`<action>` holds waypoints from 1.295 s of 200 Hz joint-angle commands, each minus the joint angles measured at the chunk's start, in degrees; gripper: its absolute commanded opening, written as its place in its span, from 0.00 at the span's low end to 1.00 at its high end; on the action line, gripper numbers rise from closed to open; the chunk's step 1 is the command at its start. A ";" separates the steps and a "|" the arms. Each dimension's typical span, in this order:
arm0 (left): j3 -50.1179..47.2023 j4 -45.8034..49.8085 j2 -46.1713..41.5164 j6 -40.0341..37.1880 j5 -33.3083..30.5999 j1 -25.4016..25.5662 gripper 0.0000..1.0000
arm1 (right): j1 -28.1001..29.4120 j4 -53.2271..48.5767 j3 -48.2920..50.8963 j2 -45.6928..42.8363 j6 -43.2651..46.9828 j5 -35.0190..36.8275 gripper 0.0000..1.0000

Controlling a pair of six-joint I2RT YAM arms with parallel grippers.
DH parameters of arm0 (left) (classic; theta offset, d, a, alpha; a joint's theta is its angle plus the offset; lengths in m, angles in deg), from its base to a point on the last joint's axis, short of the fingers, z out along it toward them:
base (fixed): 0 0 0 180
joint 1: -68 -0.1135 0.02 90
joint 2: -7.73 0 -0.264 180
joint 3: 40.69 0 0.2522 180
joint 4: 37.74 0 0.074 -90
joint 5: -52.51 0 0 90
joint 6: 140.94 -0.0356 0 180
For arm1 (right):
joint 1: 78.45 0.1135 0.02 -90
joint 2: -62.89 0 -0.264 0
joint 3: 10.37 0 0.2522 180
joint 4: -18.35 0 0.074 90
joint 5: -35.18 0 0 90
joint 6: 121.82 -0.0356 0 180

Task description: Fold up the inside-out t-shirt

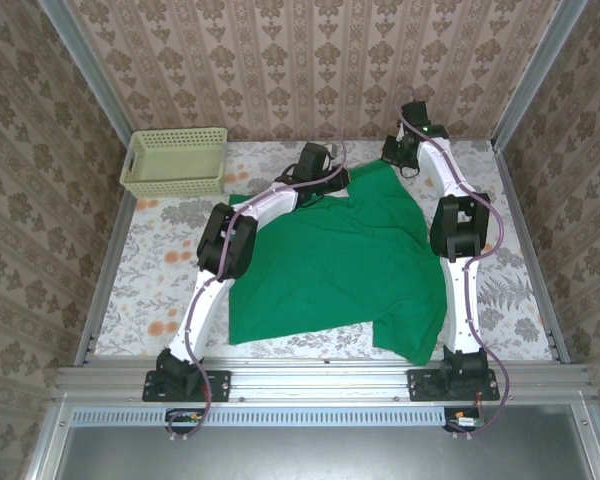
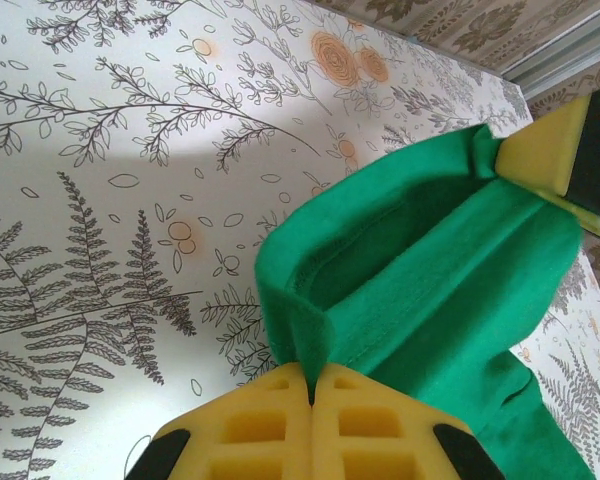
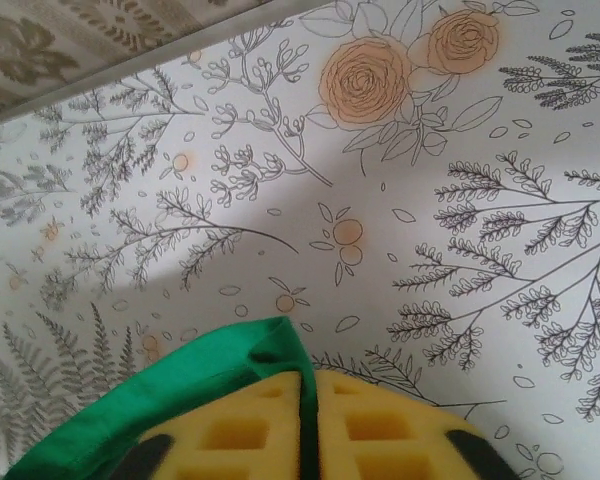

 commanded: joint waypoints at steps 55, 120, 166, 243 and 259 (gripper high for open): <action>6.74 3.95 6.04 3.38 0.96 -2.43 0.05 | -0.44 -1.43 -5.52 5.04 1.42 -2.93 0.39; 6.12 4.25 6.38 4.44 1.51 -2.75 0.09 | 1.22 -5.90 -11.79 10.86 2.03 -1.37 0.41; 6.61 4.39 6.55 4.45 2.36 -2.75 0.11 | 2.98 -7.55 -15.45 13.97 1.78 0.30 0.44; 3.04 4.48 4.43 5.36 1.39 -4.04 0.12 | 1.00 -11.83 -19.08 16.19 -3.83 5.42 0.25; 1.23 3.73 3.65 5.88 1.23 -4.43 0.14 | 0.53 -12.23 -18.79 16.36 -4.66 5.00 0.26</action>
